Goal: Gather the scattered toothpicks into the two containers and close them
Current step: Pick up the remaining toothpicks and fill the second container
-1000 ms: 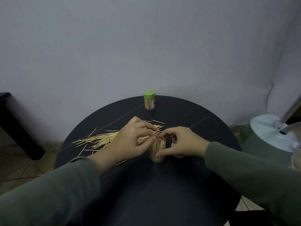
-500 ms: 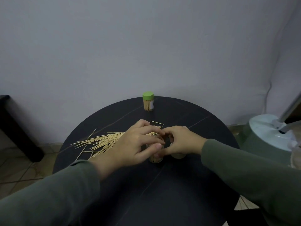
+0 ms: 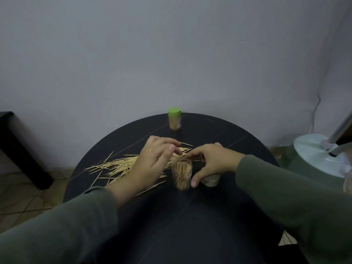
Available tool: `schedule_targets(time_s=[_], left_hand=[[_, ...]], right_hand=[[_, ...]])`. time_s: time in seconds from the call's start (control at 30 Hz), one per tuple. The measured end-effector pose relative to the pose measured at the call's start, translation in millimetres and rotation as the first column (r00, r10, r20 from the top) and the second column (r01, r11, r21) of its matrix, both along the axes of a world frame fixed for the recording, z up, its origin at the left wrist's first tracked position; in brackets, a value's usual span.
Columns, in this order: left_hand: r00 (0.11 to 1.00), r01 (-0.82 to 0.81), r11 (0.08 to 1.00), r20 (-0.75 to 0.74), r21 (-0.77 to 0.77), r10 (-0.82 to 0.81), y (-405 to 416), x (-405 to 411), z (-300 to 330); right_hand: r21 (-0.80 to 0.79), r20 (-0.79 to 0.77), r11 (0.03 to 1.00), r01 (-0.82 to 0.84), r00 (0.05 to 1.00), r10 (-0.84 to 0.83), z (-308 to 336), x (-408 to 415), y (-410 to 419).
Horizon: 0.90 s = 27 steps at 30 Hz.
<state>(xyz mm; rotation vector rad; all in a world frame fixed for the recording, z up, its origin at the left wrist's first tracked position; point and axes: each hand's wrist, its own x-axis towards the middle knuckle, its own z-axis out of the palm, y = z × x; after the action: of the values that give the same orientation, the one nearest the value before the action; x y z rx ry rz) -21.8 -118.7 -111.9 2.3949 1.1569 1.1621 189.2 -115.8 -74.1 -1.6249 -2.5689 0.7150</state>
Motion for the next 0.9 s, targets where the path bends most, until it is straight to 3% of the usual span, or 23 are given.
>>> schedule_targets(time_s=[0.1,0.2,0.3,0.37,0.67,0.9], left_hand=[[0.984,-0.174,0.983,0.024,-0.057,0.176,9,-2,-2],[0.938,-0.317,0.935,-0.199,-0.161,0.284,21,-9,-11],[0.863,-0.325,0.933,-0.451,-0.154,0.226,26,-14,-16],[0.825,-0.319,0.939,-0.524,-0.126,0.210,30,-14,-17],[0.711,-0.269,0.963,-0.676,-0.007,0.193,56,-9,-15],[0.691,-0.250,0.965,-0.683,0.081,0.236,54,-14,-22]], right_hand=[[-0.035,0.020,0.999,0.000,1.000,0.001,3,9,10],[0.019,-0.018,0.997,0.068,0.998,-0.068,-5,14,22],[0.116,0.006,0.987,0.113,0.993,-0.115,-14,12,31],[0.178,0.061,0.979,0.100,0.992,-0.113,-19,7,36],[0.411,0.116,0.912,0.003,0.992,-0.056,-36,-23,60],[0.348,0.144,0.934,-0.079,0.989,0.030,-40,-32,73]])
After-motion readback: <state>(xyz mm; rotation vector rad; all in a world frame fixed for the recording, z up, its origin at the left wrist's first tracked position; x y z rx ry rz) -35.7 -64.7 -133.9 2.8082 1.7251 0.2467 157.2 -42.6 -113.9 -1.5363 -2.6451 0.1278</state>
